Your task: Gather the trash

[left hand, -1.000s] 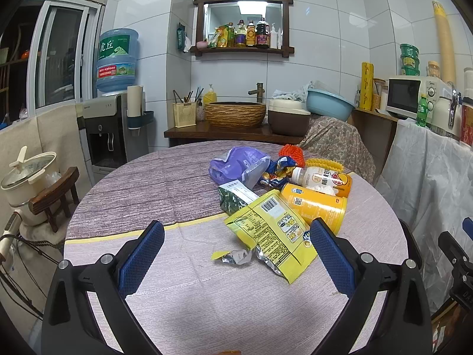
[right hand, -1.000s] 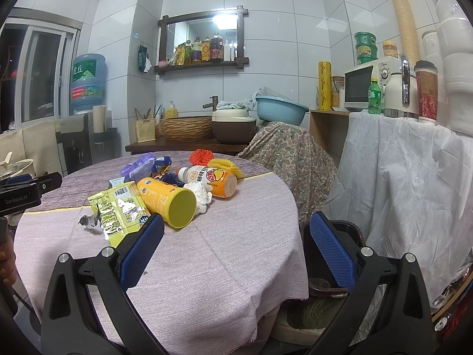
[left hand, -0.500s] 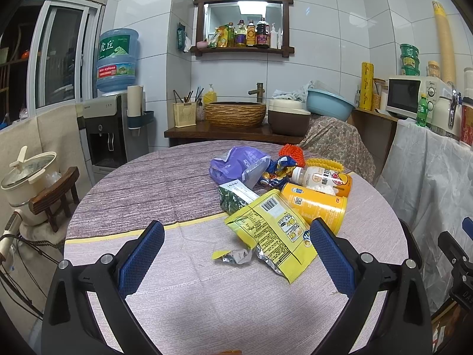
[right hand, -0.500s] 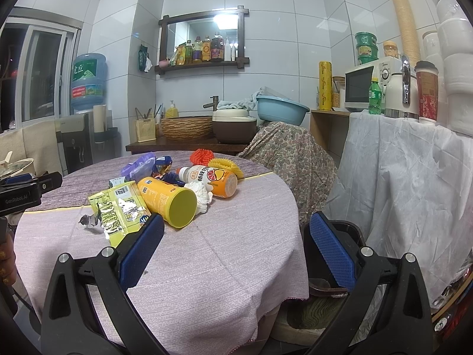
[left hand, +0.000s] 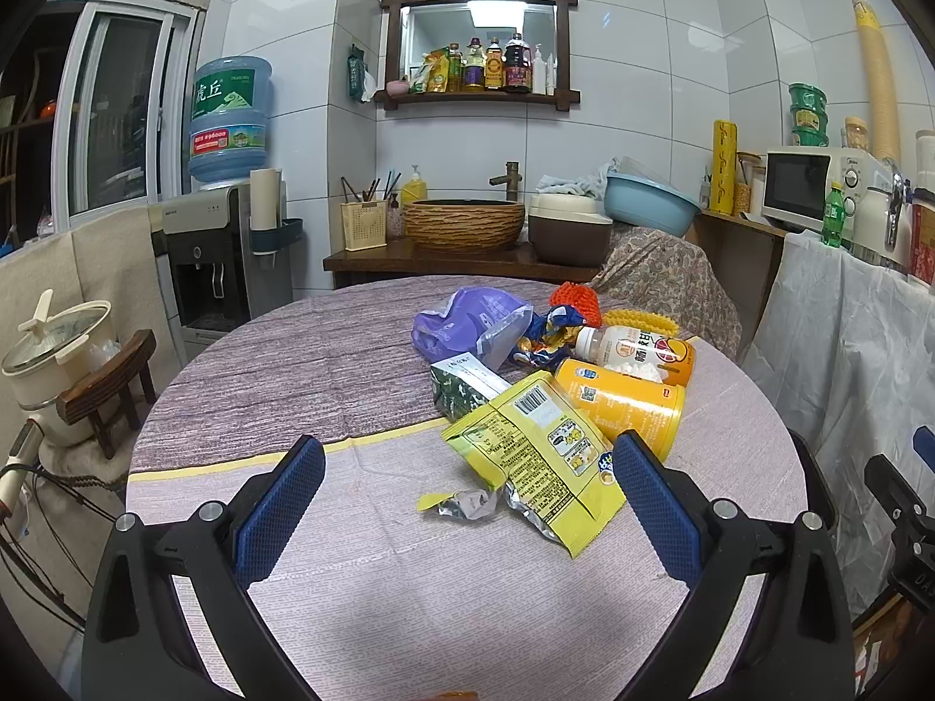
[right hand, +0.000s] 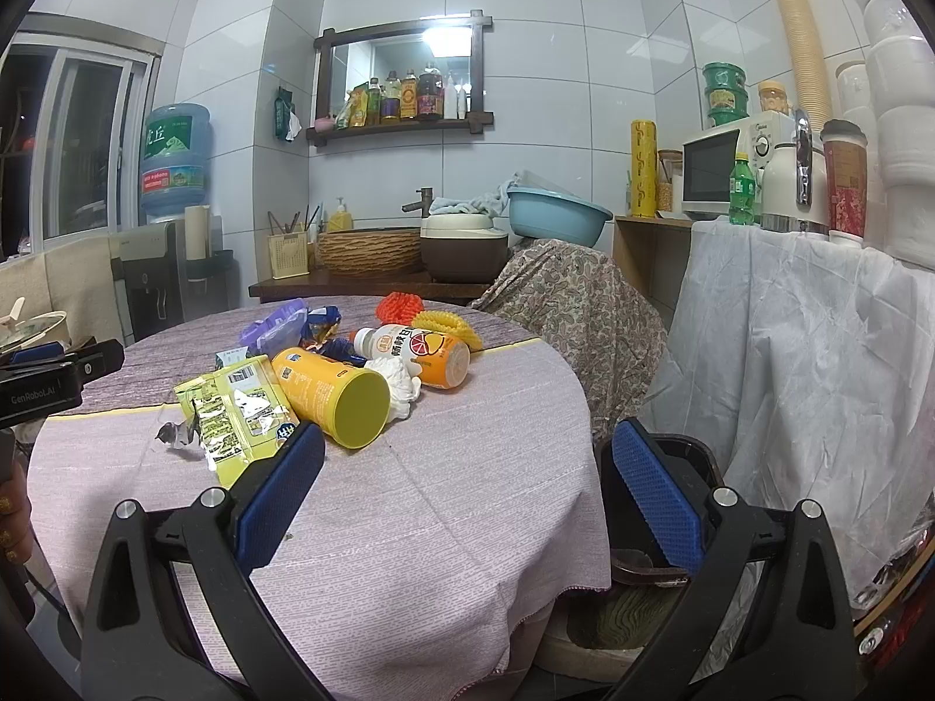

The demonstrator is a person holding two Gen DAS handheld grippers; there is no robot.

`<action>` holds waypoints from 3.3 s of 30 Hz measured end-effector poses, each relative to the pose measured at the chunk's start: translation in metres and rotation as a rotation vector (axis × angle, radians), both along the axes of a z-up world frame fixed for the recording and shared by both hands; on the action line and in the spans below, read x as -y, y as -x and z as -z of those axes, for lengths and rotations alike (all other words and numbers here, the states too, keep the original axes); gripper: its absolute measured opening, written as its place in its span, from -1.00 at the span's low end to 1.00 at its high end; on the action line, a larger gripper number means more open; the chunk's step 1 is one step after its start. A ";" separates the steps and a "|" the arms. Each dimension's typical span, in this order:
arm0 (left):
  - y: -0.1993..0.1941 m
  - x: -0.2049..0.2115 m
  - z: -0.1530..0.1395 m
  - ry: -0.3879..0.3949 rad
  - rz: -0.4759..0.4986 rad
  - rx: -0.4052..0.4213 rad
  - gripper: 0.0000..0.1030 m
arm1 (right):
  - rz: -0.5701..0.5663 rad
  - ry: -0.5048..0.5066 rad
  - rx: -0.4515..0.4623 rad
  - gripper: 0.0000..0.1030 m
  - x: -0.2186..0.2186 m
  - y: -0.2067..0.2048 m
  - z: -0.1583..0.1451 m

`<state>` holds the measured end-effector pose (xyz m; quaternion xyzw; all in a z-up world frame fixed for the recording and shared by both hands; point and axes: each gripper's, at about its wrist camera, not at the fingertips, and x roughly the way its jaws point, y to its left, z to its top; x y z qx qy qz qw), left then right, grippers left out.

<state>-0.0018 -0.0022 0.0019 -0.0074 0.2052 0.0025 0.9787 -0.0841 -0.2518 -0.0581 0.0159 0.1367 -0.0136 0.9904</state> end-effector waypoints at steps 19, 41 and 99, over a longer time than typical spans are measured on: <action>0.000 0.000 0.001 0.002 -0.002 0.000 0.90 | -0.001 0.001 -0.001 0.89 0.000 0.001 0.000; 0.000 0.000 0.001 0.000 -0.001 -0.003 0.90 | -0.001 0.001 -0.004 0.89 0.000 0.001 -0.001; -0.121 -0.035 0.065 0.331 0.405 -0.429 -0.79 | -0.270 0.080 -0.251 0.89 -0.025 -0.075 0.041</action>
